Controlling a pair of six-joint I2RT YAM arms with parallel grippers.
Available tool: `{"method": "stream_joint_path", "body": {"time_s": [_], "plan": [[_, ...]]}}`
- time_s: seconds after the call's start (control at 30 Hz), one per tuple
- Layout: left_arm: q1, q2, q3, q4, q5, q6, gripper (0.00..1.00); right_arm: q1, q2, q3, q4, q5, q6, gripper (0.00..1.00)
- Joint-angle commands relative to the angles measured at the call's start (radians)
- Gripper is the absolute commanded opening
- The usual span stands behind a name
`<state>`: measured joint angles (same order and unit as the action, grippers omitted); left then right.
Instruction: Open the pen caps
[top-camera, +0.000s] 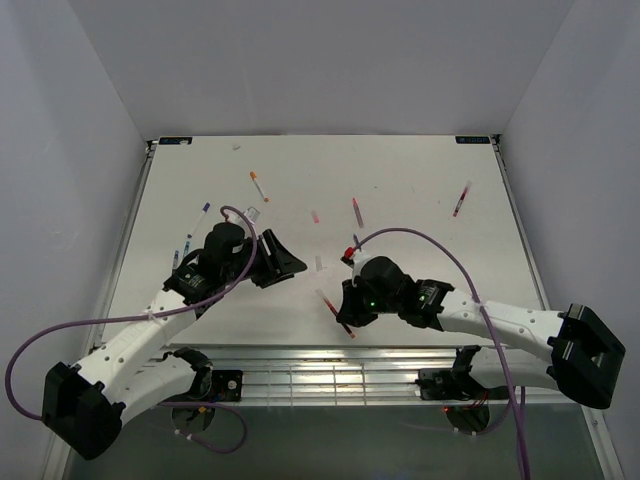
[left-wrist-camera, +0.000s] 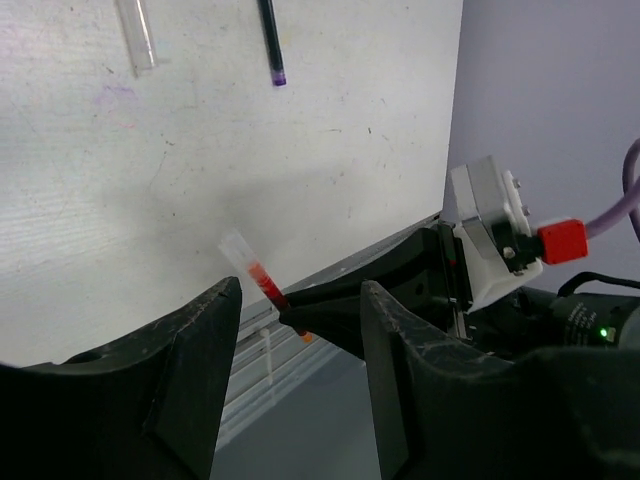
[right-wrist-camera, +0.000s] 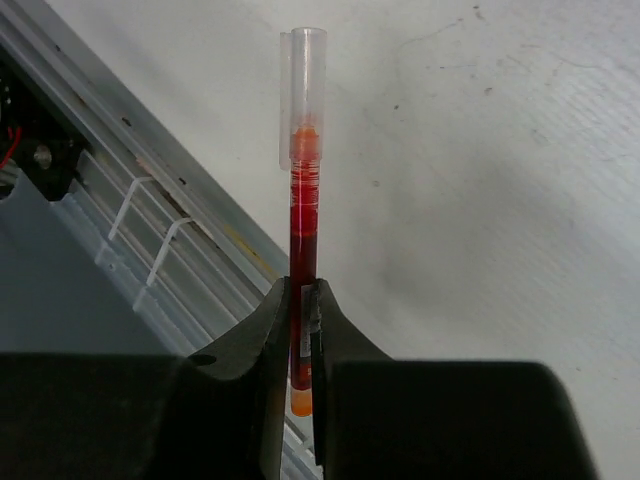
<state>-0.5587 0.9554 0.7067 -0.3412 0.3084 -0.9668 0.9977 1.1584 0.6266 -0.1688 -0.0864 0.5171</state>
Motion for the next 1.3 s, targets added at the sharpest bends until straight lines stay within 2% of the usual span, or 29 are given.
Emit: {"method": "stream_joint_path", "body": {"time_s": [0.0, 0.2, 0.57, 1.2, 1.27], "plan": [[-0.004, -0.014, -0.019, -0.012, 0.023, -0.006, 0.62, 0.06, -0.023, -0.011, 0.13, 0.019, 0.092, 0.08], [-0.004, 0.051, 0.005, -0.024, 0.035, 0.023, 0.64, 0.13, 0.012, 0.068, 0.127, 0.068, 0.098, 0.08], [-0.004, 0.04, -0.073, -0.007, 0.024, 0.02, 0.63, 0.136, -0.008, 0.108, 0.098, 0.132, 0.077, 0.08], [-0.015, 0.086, -0.113, 0.093, 0.07, -0.024, 0.6, 0.137, 0.084, 0.159, 0.195, 0.062, 0.061, 0.08], [-0.017, 0.086, -0.116, 0.096, 0.074, -0.026, 0.56, 0.137, 0.087, 0.156, 0.199, 0.062, 0.064, 0.08]]}}
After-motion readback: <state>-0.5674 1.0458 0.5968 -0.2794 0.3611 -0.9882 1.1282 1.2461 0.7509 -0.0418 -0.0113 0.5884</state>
